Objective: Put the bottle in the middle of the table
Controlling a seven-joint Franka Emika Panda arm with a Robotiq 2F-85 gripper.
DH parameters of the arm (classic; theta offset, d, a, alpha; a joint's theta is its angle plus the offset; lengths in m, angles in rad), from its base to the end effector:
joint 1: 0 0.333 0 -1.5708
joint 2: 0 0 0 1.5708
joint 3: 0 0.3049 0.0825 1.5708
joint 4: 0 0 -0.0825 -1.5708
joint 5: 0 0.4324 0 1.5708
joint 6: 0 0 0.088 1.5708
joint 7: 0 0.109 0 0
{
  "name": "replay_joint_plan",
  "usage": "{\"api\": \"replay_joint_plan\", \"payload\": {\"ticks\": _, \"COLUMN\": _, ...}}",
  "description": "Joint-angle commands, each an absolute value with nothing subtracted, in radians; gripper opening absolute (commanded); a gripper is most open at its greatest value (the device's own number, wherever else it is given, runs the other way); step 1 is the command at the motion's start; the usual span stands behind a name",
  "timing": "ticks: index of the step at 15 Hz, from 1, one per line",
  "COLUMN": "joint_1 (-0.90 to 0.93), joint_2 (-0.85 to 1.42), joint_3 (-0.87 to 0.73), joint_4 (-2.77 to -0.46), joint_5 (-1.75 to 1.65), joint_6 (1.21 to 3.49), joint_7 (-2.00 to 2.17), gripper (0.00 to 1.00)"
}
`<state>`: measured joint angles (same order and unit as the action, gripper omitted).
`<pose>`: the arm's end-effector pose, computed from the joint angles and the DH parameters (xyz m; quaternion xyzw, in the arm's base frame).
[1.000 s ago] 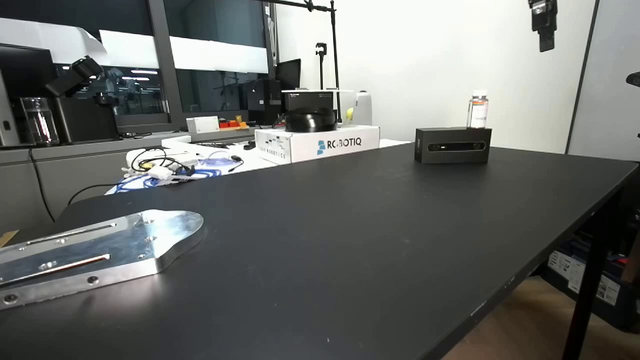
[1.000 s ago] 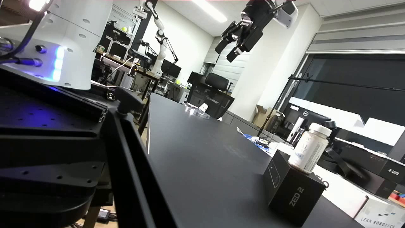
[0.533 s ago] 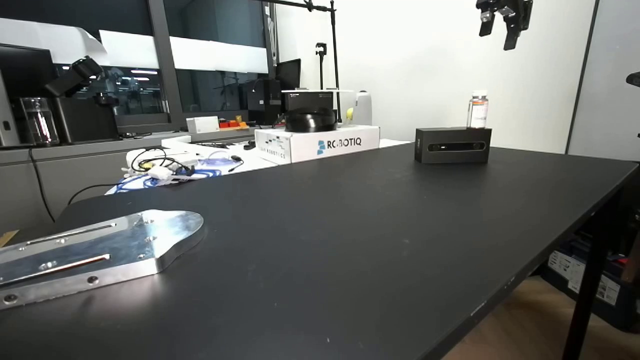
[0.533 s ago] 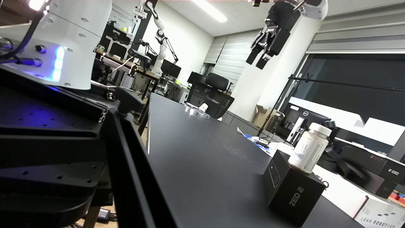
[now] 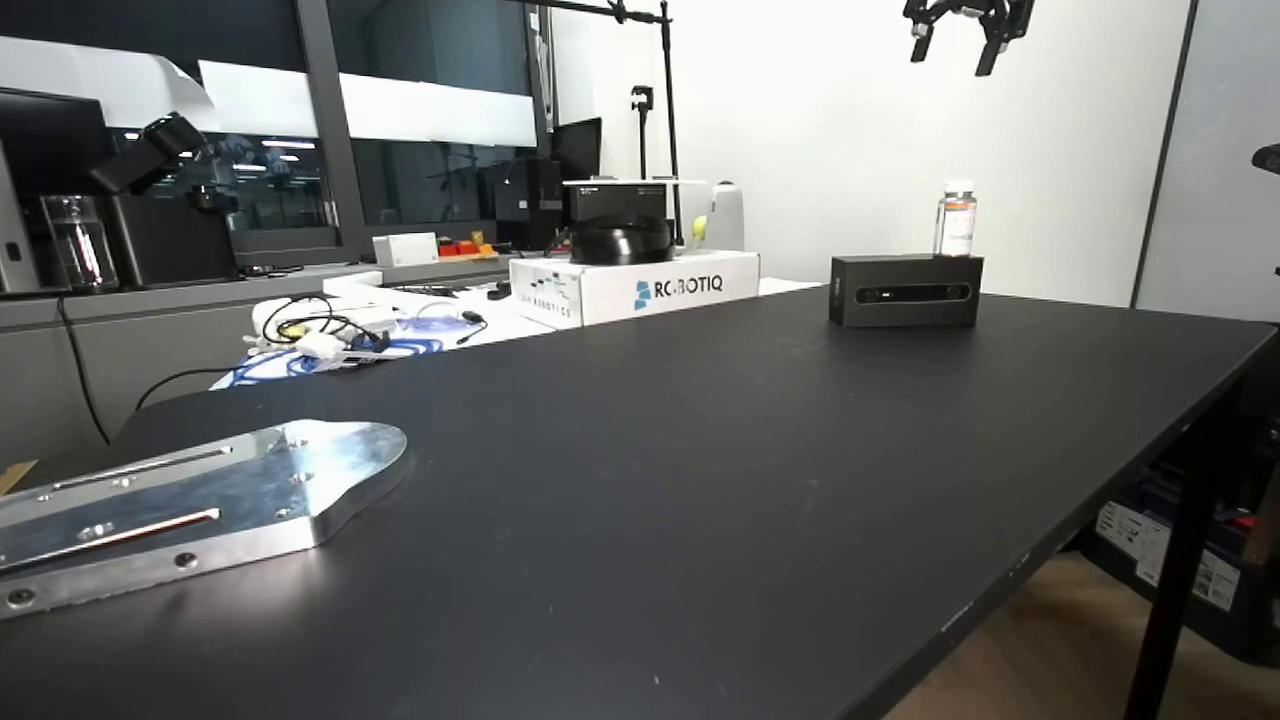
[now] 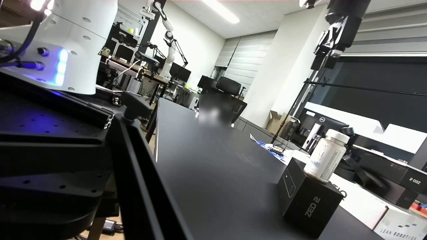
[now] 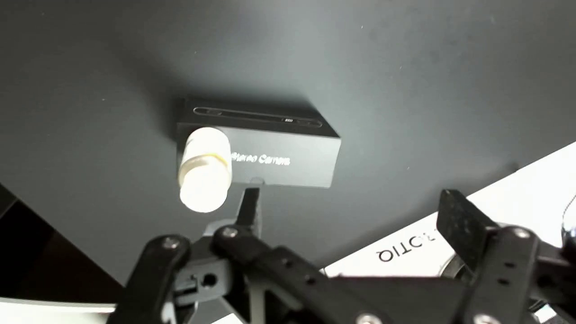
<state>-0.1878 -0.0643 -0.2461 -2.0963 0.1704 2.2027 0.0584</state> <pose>0.5395 -0.2446 0.4310 -0.9514 0.2851 -0.0972 0.0634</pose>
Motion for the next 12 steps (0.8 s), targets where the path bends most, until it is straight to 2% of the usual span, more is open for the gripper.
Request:
{"api": "replay_joint_plan", "payload": {"ticks": 1, "joint_1": -0.229, "joint_2": 0.048, "joint_3": -0.252, "joint_4": -1.925, "joint_5": 0.080, "joint_6": 2.183, "joint_7": 0.217, "gripper": 1.00}}
{"api": "replay_joint_plan", "payload": {"ticks": 7, "joint_1": -0.280, "joint_2": 0.274, "joint_3": -0.281, "joint_4": -1.682, "joint_5": 0.092, "joint_6": 2.131, "joint_7": 0.214, "gripper": 1.00}}
{"api": "replay_joint_plan", "payload": {"ticks": 12, "joint_1": -0.317, "joint_2": 0.423, "joint_3": -0.271, "joint_4": -1.572, "joint_5": 0.141, "joint_6": 2.051, "joint_7": 0.207, "gripper": 1.00}}
